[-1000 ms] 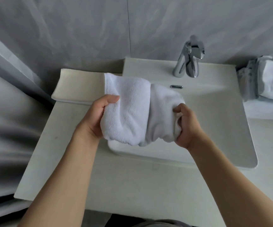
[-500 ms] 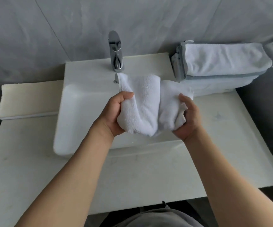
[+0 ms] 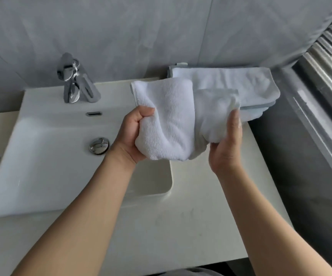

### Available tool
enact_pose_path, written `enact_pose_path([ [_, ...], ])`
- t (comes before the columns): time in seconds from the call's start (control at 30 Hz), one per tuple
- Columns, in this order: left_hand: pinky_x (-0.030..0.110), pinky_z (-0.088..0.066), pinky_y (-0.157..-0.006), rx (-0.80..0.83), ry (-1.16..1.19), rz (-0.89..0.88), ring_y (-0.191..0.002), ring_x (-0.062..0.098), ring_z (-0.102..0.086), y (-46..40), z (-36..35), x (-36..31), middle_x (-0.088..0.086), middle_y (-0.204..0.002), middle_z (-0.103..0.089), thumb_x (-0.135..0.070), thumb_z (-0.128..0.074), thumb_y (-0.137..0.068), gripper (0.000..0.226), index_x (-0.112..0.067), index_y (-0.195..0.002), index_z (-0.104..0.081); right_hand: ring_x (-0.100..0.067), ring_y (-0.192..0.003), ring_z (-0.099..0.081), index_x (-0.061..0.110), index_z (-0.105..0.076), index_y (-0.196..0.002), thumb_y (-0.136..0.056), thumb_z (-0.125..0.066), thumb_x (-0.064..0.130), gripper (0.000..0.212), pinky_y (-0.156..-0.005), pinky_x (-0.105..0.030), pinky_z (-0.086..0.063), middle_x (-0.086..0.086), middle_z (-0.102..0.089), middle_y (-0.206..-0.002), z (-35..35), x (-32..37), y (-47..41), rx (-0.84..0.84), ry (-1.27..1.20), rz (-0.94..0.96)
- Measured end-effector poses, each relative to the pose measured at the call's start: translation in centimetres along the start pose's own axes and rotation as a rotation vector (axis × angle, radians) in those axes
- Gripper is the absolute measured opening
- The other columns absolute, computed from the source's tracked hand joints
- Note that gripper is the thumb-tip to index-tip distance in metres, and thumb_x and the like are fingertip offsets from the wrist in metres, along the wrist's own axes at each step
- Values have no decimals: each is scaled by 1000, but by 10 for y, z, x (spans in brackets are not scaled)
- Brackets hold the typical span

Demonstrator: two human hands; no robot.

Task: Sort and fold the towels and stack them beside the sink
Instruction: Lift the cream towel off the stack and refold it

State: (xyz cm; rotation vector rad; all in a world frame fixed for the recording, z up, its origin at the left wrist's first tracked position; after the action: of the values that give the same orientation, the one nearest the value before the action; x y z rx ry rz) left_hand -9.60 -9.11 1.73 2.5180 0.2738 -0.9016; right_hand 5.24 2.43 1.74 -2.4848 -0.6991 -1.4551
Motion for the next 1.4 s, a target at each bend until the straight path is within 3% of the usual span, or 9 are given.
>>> enact_pose_path([
  [0.13,49,-50,-98,-6,20,-61,-110,33,-62,-40,-34,7,12,-114,-66,-25,-47,-85,45,-10,-127,-57,-17,-90,-64,7,-60,-112,-78,-61,13,34,-76,-32,-54,-3,-65,-95,28,12,-50,-33,64,-154],
  [0.2,46,-53,-91,0,29,-75,-105,31,-65,-57,-49,7,11,-111,-67,-24,-49,-84,43,-11,-124,-59,-14,-80,-59,12,-65,-88,-77,-56,8,14,-70,-28,-48,2,-61,-80,38,26,-72,-77,7,-222],
  [0.27,44,-56,-87,9,59,-123,-102,30,-67,-73,-64,-1,11,-109,-67,-23,-50,-82,42,-10,-121,-60,-14,-75,-59,15,-61,-72,-84,-51,5,18,-68,-25,-48,4,-61,-68,45,44,-97,-167,-137,-266],
  [0.47,48,-53,-91,-130,68,-233,-106,31,-64,-133,-65,-28,12,-111,-66,-19,-47,-89,35,-7,-119,-59,-27,-112,-64,9,-71,-108,-71,-56,3,41,-100,-40,-46,-6,-71,-110,76,74,-169,-273,-491,-226],
  [0.53,47,-56,-85,-200,-23,-192,-99,29,-69,-150,-59,-31,10,-106,-70,-19,-47,-92,29,-10,-114,-63,-31,-110,-66,9,-66,-124,-79,-55,5,47,-101,-42,-47,-8,-70,-118,87,68,-183,-346,-483,-276],
  [0.73,52,-58,-83,-639,-469,59,-91,29,-73,-187,-33,-23,11,-112,-73,-29,-66,-86,35,-12,-117,-64,-27,-95,-72,19,-63,-117,-83,-74,25,36,-85,-46,-58,-5,-75,-103,98,33,-194,-485,-228,-443],
  [0.97,49,-57,-88,-525,-587,-75,-93,24,-74,-205,-40,-30,6,-104,-76,-20,-67,-86,25,-13,-110,-69,-30,-91,-73,8,-68,-113,-89,-58,12,26,-86,-39,-58,-11,-75,-102,101,55,-212,-473,-409,-306],
  [1.23,44,-57,-83,-575,-671,-193,-99,27,-70,-202,-43,-32,13,-110,-72,-9,-60,-85,27,-6,-111,-66,-35,-90,-73,12,-65,-116,-84,-57,3,34,-87,-53,-55,-12,-75,-101,105,34,-204,-533,-319,-399],
  [1.4,34,-59,-81,-572,-840,-193,-92,16,-72,-201,-40,-35,0,-102,-75,-27,-72,-85,21,-18,-103,-71,-29,-90,-73,15,-64,-116,-83,-67,9,33,-80,-47,-59,-7,-73,-106,108,37,-204,-611,-160,-440],
])
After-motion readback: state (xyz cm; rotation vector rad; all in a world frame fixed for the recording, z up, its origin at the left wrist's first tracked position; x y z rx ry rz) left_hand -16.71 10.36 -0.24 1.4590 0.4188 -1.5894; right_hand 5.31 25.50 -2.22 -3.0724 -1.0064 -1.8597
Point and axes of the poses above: each hand's wrist, its own y-axis away from the middle knuckle, its own z-axis out of the back of the hand, x = y × z, the point moved 3 cm from there along -y, towards the middle knuckle
